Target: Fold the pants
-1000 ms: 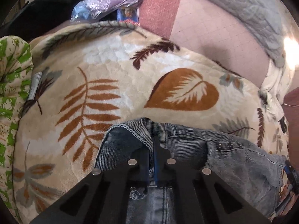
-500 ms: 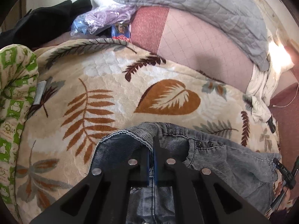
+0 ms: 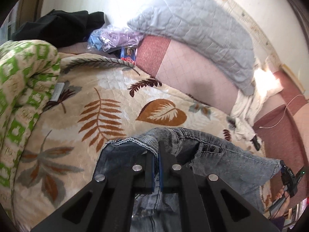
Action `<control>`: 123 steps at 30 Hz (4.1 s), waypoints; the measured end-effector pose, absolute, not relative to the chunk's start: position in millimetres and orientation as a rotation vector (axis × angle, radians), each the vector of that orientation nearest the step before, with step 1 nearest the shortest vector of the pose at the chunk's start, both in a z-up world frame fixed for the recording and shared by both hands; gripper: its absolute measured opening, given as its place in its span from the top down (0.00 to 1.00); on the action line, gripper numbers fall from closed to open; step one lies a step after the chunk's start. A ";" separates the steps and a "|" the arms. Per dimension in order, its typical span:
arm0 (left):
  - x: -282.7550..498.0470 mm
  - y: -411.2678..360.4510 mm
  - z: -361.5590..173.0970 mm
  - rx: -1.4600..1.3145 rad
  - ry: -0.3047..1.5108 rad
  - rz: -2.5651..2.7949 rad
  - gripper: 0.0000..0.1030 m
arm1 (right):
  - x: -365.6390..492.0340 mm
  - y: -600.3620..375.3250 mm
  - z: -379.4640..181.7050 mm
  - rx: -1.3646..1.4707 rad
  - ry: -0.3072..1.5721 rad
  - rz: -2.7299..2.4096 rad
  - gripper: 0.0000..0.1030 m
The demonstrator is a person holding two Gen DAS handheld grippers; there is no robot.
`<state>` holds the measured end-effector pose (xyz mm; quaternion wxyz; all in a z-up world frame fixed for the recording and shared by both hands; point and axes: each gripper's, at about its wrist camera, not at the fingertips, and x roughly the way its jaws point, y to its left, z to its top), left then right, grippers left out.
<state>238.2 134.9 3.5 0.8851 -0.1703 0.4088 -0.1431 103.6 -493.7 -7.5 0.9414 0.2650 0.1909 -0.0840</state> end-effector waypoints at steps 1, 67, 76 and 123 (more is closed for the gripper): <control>228.6 139.3 5.0 -0.367 0.843 -0.304 0.97 | 96.9 -498.6 -4.1 0.566 0.361 -0.168 0.82; 57.6 183.7 -65.2 -0.458 0.925 -0.313 0.96 | -57.1 -549.9 -90.5 0.882 0.476 0.001 0.83; 46.6 194.1 -92.1 -0.477 0.997 -0.288 0.94 | -83.5 -557.7 -134.3 0.898 0.624 -0.068 0.81; 38.3 21.1 -60.8 -0.007 0.957 -0.362 0.30 | 65.8 -495.9 -96.3 0.318 0.896 -0.306 0.79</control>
